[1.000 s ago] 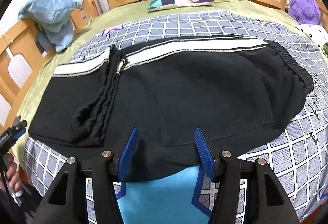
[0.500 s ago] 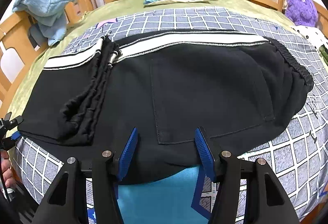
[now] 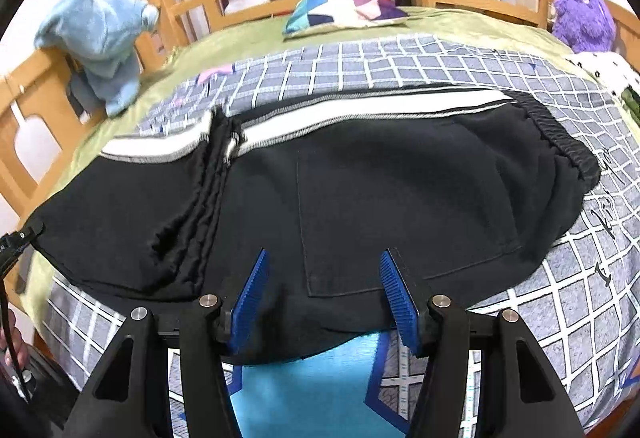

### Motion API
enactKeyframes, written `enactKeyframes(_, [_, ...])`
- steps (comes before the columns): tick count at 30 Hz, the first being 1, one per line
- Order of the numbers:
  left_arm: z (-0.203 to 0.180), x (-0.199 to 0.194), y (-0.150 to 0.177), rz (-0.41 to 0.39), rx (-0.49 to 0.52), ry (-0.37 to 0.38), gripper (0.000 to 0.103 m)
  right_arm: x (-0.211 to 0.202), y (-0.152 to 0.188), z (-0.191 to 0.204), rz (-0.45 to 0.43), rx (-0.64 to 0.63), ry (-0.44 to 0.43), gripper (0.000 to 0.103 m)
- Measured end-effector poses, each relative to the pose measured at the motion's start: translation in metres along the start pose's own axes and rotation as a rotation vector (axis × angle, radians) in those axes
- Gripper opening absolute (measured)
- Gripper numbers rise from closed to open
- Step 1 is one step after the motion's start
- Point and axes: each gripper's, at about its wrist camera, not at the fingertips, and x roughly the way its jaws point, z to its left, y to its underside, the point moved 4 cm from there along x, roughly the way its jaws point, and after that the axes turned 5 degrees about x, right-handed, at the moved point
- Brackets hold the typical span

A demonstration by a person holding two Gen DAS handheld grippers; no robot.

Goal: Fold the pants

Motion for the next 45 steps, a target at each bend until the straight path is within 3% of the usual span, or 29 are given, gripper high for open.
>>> enactKeyframes(1, [-0.016,-0.006,-0.008,-0.019,0.046,0.012,0.012,-0.005,-0.002,-0.006,-0.01,0.021,-0.013,0.057])
enactKeyframes(5, [-0.105,-0.014,-0.022,-0.031,0.215,0.183,0.012,-0.022,-0.012,-0.025,-0.049,0.077,-0.016,0.058])
enactKeyframes(7, [-0.146,-0.005,-0.016,0.014,0.253,0.304,0.012,-0.031,-0.016,-0.038,-0.069,0.114,-0.016,0.058])
enactKeyframes(10, [-0.181,0.021,0.004,0.097,0.268,0.376,0.011,-0.039,-0.018,-0.053,-0.076,0.178,-0.047,0.058])
enactKeyframes(15, [-0.201,0.068,0.049,0.244,0.287,0.39,0.011,-0.045,-0.012,-0.073,-0.054,0.243,-0.081,0.058])
enactKeyframes(18, [-0.196,0.066,0.06,0.284,0.276,0.416,0.014,-0.043,-0.009,-0.074,-0.042,0.238,-0.074,0.058])
enactKeyframes(21, [-0.182,0.05,0.054,0.283,0.247,0.472,0.029,-0.04,-0.009,-0.068,-0.039,0.229,-0.094,0.058])
enactKeyframes(23, [-0.17,0.039,0.047,0.25,0.226,0.461,0.049,-0.036,-0.01,-0.057,-0.028,0.214,-0.138,0.058])
enactKeyframes(24, [-0.16,0.034,0.043,0.227,0.216,0.442,0.051,-0.032,-0.01,-0.051,-0.021,0.201,-0.159,0.058])
enactKeyframes(27, [-0.128,0.03,0.037,0.182,0.174,0.396,0.053,-0.016,-0.009,-0.024,0.018,0.164,-0.217,0.058])
enactKeyframes(30, [-0.095,0.036,0.04,0.17,0.122,0.275,0.056,0.006,-0.005,0.001,0.084,0.174,-0.318,0.058])
enactKeyframes(33, [-0.064,0.046,0.046,0.19,0.073,0.171,0.056,0.023,-0.004,0.022,0.108,0.161,-0.362,0.058])
enactKeyframes(36, [-0.041,0.049,0.037,0.192,-0.005,0.168,0.056,0.035,-0.001,0.04,0.093,0.119,-0.341,0.058])
enactKeyframes(40, [-0.025,0.054,0.027,0.179,-0.095,0.19,0.056,0.046,-0.013,0.066,0.13,0.098,-0.382,0.056])
enactKeyframes(43, [-0.019,0.06,0.028,0.179,-0.12,0.182,0.056,0.052,-0.03,0.085,0.158,0.034,-0.353,0.015])
enactKeyframes(45, [-0.02,0.065,0.029,0.177,-0.111,0.159,0.056,0.038,-0.05,0.093,0.129,0.024,-0.398,0.014])
